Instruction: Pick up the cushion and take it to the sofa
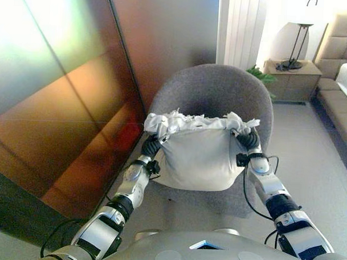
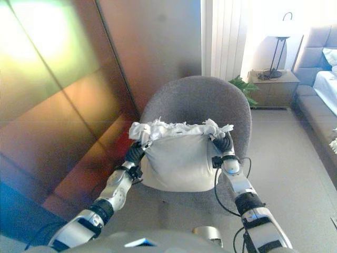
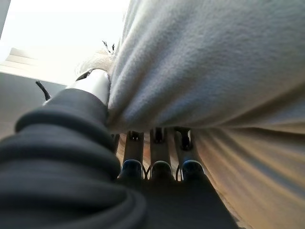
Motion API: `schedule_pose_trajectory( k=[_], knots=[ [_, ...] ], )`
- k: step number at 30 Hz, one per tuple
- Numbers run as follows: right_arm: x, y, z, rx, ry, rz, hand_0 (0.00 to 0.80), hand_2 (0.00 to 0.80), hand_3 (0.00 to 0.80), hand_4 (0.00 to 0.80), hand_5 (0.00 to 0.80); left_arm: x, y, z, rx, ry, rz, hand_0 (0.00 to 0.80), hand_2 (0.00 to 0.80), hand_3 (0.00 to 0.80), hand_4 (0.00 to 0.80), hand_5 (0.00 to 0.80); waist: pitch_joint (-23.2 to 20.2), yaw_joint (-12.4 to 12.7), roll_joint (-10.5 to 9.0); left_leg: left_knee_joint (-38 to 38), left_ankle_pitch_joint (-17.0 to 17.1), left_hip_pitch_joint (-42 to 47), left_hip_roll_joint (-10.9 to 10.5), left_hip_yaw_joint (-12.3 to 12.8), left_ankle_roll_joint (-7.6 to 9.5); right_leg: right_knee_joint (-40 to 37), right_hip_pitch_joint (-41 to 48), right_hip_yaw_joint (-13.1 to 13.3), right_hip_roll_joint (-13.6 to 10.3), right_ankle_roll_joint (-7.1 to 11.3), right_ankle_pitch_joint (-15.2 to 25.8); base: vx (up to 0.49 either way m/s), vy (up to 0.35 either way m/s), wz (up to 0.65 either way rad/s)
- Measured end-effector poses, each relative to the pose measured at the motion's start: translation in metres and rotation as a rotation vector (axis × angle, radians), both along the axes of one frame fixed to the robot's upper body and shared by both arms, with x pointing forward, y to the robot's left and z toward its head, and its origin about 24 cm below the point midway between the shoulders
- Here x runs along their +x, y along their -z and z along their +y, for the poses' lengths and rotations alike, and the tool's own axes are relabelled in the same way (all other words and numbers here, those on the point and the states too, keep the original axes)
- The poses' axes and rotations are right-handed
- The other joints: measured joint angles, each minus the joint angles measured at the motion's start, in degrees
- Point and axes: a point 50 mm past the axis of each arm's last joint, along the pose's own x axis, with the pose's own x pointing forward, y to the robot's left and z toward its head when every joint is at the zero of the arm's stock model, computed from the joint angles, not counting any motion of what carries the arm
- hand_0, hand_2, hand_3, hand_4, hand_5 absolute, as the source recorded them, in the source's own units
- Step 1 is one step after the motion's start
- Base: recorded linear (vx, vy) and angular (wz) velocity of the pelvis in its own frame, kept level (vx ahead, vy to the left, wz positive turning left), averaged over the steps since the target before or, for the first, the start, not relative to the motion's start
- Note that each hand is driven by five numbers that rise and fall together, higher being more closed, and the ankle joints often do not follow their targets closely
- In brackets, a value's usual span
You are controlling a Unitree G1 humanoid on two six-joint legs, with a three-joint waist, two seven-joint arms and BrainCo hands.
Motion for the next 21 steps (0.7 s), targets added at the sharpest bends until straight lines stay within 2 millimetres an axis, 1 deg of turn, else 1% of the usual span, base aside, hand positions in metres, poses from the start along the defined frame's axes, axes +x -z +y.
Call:
schedule_pose_trajectory(
  k=[4,12,13,14,15,18,21],
  knots=[
    [-0.001,0.003,0.0,-0.016,0.002,0.019,0.8,0.8,0.8,0.8,0.8,-0.001,0.002,0.0,0.001,0.003,0.021,0.8,0.8,0.8,0.8,0.8,0.1,0.1,0.14,0.0,0.0,0.3,0.0,-0.1,0.06,0.0,0.3,-0.1,0.0,0.0,0.0,0.022,-0.012,0.01],
    [0.001,0.009,-0.003,-0.03,0.01,0.073,0.8,0.8,0.8,0.8,0.8,-0.001,0.007,-0.002,0.027,-0.002,0.081,0.8,0.8,0.8,0.8,0.8,0.7,0.1,-0.82,0.2,0.0,0.6,0.1,-0.4,0.02,0.0,1.0,-0.6,0.1,-0.05,0.0,0.038,-0.015,0.03],
    [0.002,0.01,-0.003,-0.031,0.012,0.08,0.8,0.8,0.8,0.8,0.8,-0.002,0.007,-0.002,0.036,-0.003,0.09,0.643,0.643,0.643,0.643,0.643,0.8,0.1,-0.96,0.3,0.0,0.6,0.1,-0.4,0.01,0.0,1.0,-0.6,0.1,-0.05,0.0,0.041,-0.002,0.0],
    [0.002,0.011,-0.003,-0.031,0.014,0.086,0.226,0.226,0.226,0.226,0.226,-0.001,0.008,-0.002,0.053,-0.002,0.104,0.0,0.0,0.0,0.0,0.0,0.9,0.2,-1.08,0.3,0.0,0.6,0.1,-0.5,0.0,0.0,1.0,-0.6,0.1,-0.04,0.0,0.0,0.0,0.0],
    [0.001,0.013,-0.004,-0.031,0.022,0.096,0.0,0.0,0.0,0.0,0.0,-0.001,0.01,-0.002,0.066,-0.007,0.126,0.0,0.0,0.0,0.0,0.0,0.9,0.2,-1.16,0.3,0.0,0.6,0.0,-0.5,0.0,0.0,1.1,-0.6,0.1,-0.04,0.0,0.0,0.0,0.0],
    [0.001,0.017,-0.015,-0.033,0.084,0.14,0.0,0.0,0.0,0.0,0.0,-0.004,0.02,0.006,0.121,-0.047,0.221,0.0,0.0,0.0,0.0,0.0,0.9,0.2,-1.18,0.3,0.0,0.7,0.0,-0.5,0.02,0.1,1.1,-0.6,0.1,-0.01,0.0,0.0,0.0,0.0],
    [0.005,0.013,-0.027,-0.033,0.133,0.128,0.0,0.0,0.0,0.0,0.0,-0.005,0.023,0.017,0.154,-0.07,0.247,0.0,0.0,0.0,0.0,0.0,0.9,0.3,-1.18,0.4,0.0,0.6,0.0,-0.5,0.1,0.1,1.1,-0.6,0.1,0.0,0.0,0.0,0.0,0.0]
  ],
)
